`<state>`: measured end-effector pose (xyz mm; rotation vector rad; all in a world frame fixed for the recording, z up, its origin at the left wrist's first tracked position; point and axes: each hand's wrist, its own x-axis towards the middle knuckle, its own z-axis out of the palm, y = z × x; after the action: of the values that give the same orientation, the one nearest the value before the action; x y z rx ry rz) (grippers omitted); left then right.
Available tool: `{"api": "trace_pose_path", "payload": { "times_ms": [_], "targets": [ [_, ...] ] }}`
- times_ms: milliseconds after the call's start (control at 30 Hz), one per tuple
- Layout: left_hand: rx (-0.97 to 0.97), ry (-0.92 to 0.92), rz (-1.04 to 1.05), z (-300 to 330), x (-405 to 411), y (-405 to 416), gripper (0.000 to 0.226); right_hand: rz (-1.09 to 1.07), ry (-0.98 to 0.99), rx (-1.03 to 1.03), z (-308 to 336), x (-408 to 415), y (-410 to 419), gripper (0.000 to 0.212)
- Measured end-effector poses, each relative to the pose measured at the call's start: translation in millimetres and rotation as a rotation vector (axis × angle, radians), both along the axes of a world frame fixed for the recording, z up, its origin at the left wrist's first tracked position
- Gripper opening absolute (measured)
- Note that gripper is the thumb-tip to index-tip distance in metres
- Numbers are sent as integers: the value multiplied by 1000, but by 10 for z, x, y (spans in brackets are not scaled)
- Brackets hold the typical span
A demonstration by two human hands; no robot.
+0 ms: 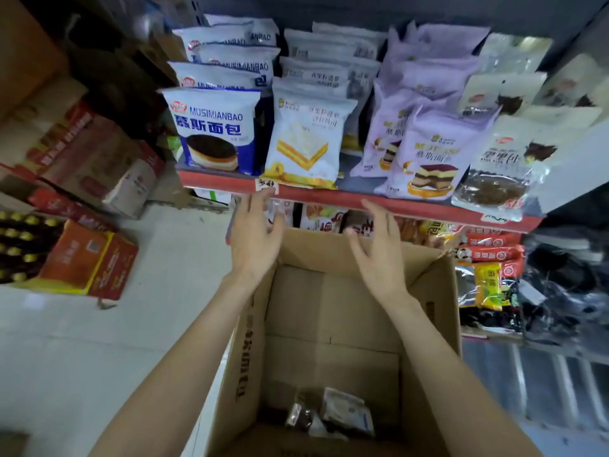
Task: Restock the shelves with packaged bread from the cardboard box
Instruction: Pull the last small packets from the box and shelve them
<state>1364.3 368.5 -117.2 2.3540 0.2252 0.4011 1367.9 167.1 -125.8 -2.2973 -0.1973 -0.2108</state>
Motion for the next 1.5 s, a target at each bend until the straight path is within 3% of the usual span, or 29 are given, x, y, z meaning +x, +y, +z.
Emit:
{"api": "trace_pose_path", "payload": {
  "times_ms": [100,200,333,467,600,700,800,900,967,1067,1167,1233,1333,1400,1500],
  "targets": [
    [55,-67,-151,-234,-438,-143,27,91,104,-111,-326,-519,-345,33],
    [144,7,-306,-741,-852,-222,25,209,311,-235,-790,-888,-641,25],
    [327,458,-624,-1614,-1271,-300,23,404,577,-454,-1495,-1247,-871,28],
    [478,892,-853,-2253,-1616,-441,35,622,935,-642,-2146,-1533,-967,48],
    [535,1010,-993,-2621,-1885,-628,43,762,1011,-817,-2538,-1892,-971,75],
    [551,1030,-1054,-2851,-2023,-753,46,808,950,-925,-2772,-2096,-921,62],
    [581,988,-1167,-3051,-2172,-899,48,614,841,-942,-2852,-2045,-922,33],
    [585,961,-1246,-3204,-2222,-1072,53,313,824,-850,-2822,-1794,-1043,21],
    [630,953,-1282,-3256,-2192,-1162,48,230,794,-798,-2798,-1707,-1116,24],
    [709,888,-1335,-3264,-2123,-1278,32,178,769,-657,-2794,-1733,-1135,52],
    [617,875,-1219,-3164,-2025,-1288,24,84,807,-455,-2777,-1726,-1126,75],
    [517,892,-1030,-3082,-1890,-1190,20,53,843,-376,-2750,-1691,-1136,77],
    [404,903,-744,-3048,-1708,-961,19,1,830,-431,-2743,-1647,-1169,73],
    [232,967,-597,-3040,-1670,-810,16,-113,843,-464,-2749,-1633,-1165,73],
    [-126,1019,-454,-2964,-1664,-677,15,-359,961,-327,-2753,-1655,-1136,71]
  ]
}}
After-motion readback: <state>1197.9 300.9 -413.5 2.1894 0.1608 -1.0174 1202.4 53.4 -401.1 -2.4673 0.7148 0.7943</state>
